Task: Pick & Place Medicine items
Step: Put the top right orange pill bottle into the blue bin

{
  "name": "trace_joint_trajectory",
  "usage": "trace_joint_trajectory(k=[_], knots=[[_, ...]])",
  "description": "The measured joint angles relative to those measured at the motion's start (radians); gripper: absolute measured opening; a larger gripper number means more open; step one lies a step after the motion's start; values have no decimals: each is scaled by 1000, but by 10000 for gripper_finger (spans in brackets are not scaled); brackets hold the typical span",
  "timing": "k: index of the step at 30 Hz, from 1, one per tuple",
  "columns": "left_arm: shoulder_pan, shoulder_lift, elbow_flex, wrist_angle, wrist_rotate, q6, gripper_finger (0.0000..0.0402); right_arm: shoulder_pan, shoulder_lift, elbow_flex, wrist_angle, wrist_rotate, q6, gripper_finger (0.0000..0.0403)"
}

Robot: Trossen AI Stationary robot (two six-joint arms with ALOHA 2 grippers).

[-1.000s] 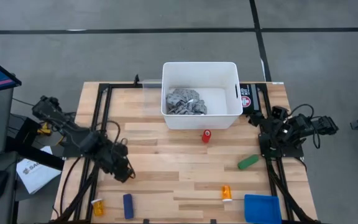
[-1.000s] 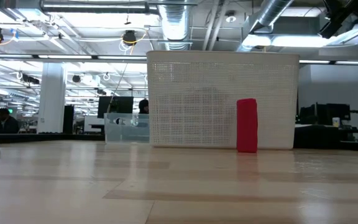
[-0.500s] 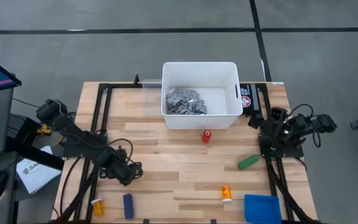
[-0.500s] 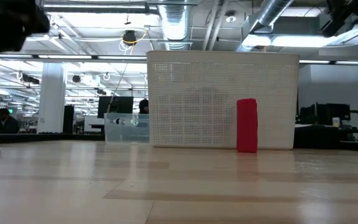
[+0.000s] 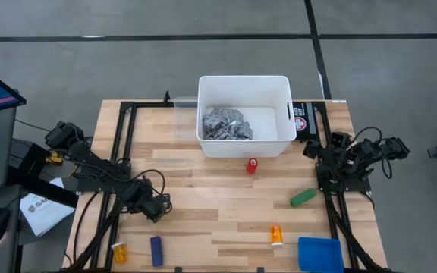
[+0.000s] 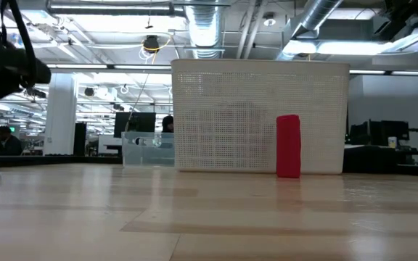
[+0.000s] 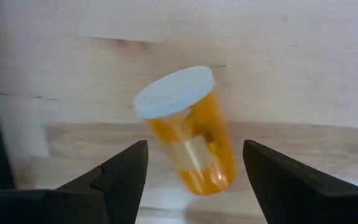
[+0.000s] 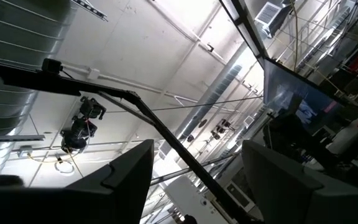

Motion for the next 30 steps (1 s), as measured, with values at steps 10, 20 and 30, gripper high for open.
trace_joint_trajectory(k=[10,20,30], knots=[[59,0,-80,95,-21,16,255,0,0,0,0,0,0,240],[97,0,-80,87,-79,58,255,0,0,0,-5,1,-1,240],[97,-1,-128,122,-81,61,255,-1,0,0,-8,1,-23,240]])
